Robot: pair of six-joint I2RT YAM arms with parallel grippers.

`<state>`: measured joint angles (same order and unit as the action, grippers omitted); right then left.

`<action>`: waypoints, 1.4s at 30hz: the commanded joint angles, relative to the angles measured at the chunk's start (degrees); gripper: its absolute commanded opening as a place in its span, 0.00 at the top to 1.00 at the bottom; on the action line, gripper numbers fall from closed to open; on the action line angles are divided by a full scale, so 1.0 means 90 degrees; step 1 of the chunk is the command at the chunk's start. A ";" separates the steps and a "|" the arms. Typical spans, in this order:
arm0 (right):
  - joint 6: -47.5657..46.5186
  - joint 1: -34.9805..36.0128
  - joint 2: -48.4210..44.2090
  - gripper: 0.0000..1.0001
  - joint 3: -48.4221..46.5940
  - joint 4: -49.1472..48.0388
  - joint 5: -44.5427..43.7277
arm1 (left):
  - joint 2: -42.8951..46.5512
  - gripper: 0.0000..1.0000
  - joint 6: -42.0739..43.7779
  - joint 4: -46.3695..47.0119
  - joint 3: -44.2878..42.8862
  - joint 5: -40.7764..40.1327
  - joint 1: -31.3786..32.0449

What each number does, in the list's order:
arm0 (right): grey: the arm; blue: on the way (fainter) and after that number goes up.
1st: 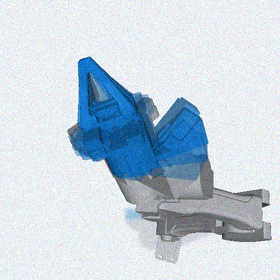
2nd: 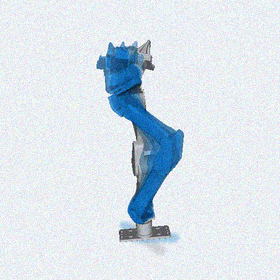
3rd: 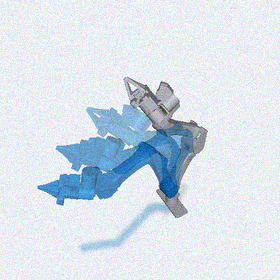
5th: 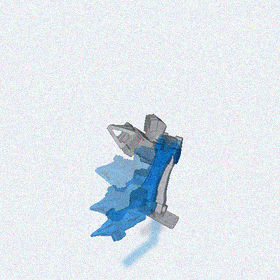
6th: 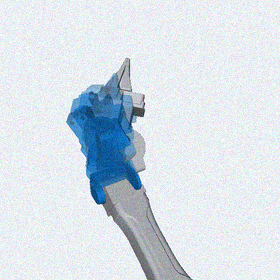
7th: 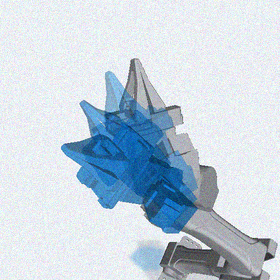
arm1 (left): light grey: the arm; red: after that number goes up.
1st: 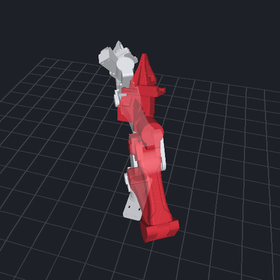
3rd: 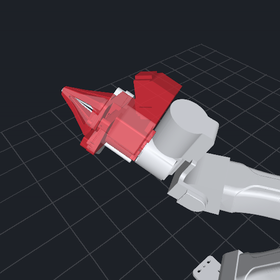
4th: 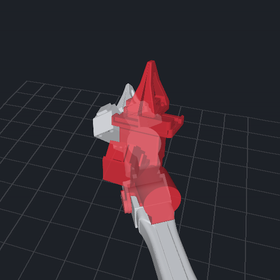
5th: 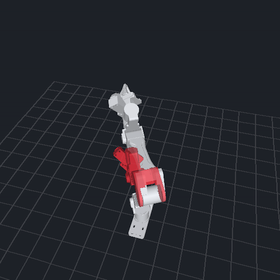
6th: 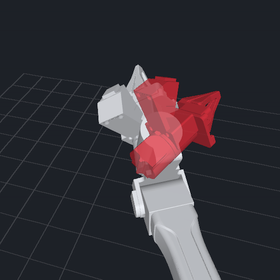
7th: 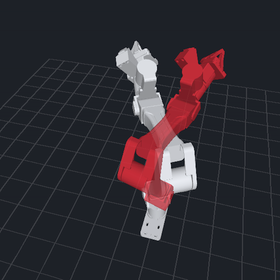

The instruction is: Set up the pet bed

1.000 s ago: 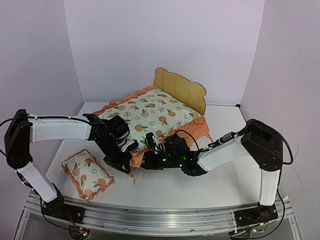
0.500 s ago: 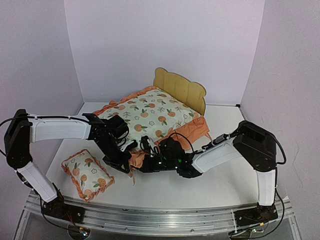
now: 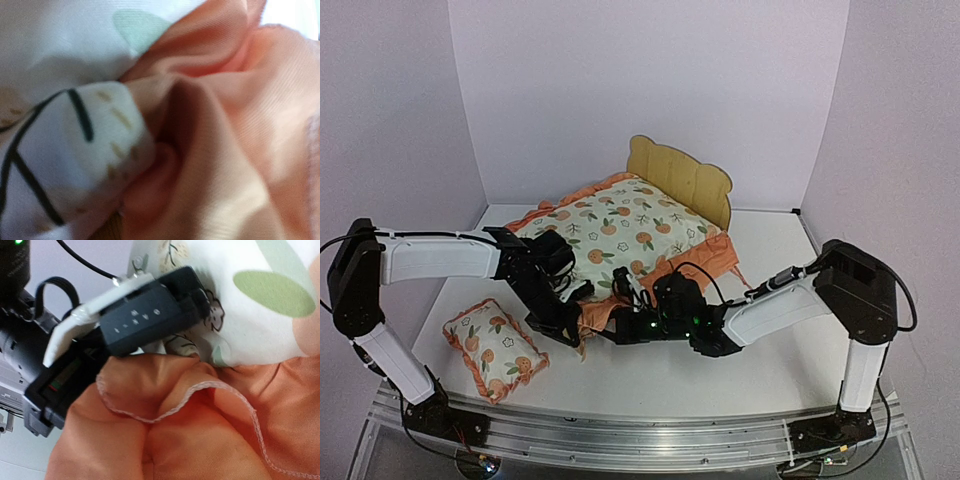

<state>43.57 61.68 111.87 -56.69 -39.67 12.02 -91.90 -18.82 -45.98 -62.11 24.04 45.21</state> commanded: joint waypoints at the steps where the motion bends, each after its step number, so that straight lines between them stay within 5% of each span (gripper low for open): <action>1: -0.0024 0.0032 -0.0411 1.00 -0.0022 -0.0195 0.0211 | -0.0075 1.00 -0.0223 0.0382 0.0058 -0.0149 -0.0180; 10: 0.0032 0.0032 -0.0253 1.00 -0.0238 -0.0191 0.0307 | -0.0334 1.00 0.0174 0.0501 -0.0333 -0.0324 -0.0181; 30: 0.0550 0.0054 0.0368 1.00 -0.0708 -0.0185 -0.0416 | -0.0697 1.00 0.3667 0.1450 -0.0821 -0.1519 0.0152; 42: 0.0557 0.0069 0.0061 1.00 -0.0449 0.0000 -0.0693 | -0.0465 1.00 0.4294 0.1983 -0.0870 -0.1602 0.0278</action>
<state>48.07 62.43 114.42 -60.60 -39.51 7.90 -96.01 14.23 -48.38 -67.11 18.55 48.07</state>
